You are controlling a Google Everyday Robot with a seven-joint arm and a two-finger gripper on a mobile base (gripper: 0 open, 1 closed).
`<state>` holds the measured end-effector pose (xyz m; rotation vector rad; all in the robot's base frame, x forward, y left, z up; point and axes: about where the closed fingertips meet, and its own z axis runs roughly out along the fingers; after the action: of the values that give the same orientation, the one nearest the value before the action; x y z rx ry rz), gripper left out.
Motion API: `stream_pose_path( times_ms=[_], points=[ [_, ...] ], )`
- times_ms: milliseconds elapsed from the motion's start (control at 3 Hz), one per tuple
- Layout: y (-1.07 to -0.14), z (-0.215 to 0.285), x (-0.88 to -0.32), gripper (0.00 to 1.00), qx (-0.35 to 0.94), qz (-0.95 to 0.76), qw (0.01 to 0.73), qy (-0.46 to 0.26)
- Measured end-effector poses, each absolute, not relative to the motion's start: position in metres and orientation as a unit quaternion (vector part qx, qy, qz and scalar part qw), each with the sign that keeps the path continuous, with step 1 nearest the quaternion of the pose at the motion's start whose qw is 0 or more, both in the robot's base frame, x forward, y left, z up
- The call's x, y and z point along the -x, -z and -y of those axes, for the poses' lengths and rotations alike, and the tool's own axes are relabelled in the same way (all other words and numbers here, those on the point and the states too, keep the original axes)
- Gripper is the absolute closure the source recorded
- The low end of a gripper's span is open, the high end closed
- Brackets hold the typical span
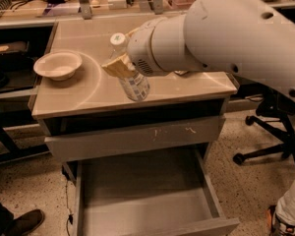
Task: Pick blue plastic bottle from middle drawer and place on counter
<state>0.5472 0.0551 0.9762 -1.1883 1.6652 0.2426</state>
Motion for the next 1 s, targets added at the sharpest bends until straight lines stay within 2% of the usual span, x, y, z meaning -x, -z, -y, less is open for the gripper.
stream_pose_path(
  times_ms=[333,1000],
  points=[
    [-0.978,-0.058,-0.546,1.00,0.497,-0.689,0.517,-0.101],
    [-0.996,-0.072,-0.601,1.00,0.489,-0.669,0.540,-0.148]
  ],
)
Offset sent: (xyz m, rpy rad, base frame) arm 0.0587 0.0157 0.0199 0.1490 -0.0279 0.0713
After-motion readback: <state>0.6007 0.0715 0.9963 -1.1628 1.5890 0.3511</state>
